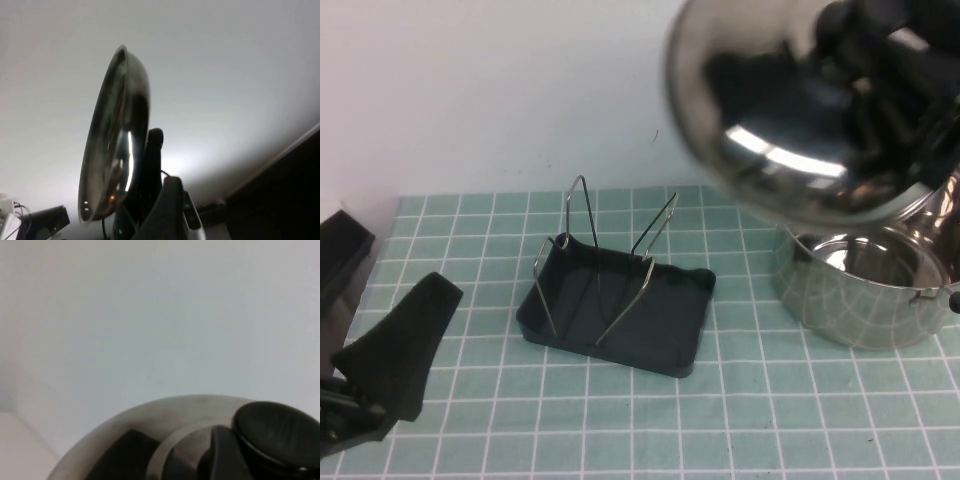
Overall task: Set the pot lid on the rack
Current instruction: Hand over the pot lid
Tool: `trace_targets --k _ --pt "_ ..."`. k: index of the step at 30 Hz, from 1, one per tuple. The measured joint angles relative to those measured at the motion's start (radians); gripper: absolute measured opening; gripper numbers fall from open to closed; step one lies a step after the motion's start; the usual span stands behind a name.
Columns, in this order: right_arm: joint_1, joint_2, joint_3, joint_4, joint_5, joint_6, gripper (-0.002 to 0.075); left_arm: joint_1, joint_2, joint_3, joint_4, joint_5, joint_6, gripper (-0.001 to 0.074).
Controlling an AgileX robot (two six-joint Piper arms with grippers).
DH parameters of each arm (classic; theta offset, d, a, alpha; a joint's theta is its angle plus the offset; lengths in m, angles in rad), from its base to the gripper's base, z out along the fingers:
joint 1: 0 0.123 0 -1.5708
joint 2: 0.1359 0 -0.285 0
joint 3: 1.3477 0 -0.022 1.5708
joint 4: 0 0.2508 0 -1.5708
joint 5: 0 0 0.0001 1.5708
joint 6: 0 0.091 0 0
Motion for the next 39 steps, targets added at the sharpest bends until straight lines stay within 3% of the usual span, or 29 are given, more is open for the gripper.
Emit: trace_targets --k 9,15,18,20,23,26,28,39 --pt "0.445 -0.007 0.0 0.018 0.088 -0.026 0.0351 0.0 0.0 0.0 0.017 -0.015 -0.031 0.0692" --pt "0.603 -0.007 0.0 0.103 0.155 -0.104 0.0351 0.0 0.0 0.0 0.081 -0.016 -0.031 0.0692" --pt "0.631 -0.007 0.0 0.12 0.186 -0.127 0.0351 0.0 0.0 0.0 0.127 -0.019 -0.031 0.0683" --pt "0.635 -0.002 0.0 0.139 0.186 -0.136 0.0351 0.0 0.0 0.0 0.154 -0.02 -0.031 0.0637" --pt "0.635 0.022 0.0 0.172 0.148 -0.138 0.0351 0.0 0.0 0.0 0.183 -0.023 -0.031 0.0466" --pt "0.635 0.051 0.0 0.181 0.137 -0.113 0.0351 0.0 0.0 0.0 0.186 -0.031 -0.031 0.0224" --pt "0.635 0.077 0.004 0.185 0.132 -0.076 0.0351 0.0 0.0 -0.005 0.172 -0.048 -0.023 0.0137" --pt "0.633 0.124 -0.006 0.193 0.046 -0.024 0.0355 0.0 -0.006 -0.007 0.157 -0.04 0.007 0.0107"
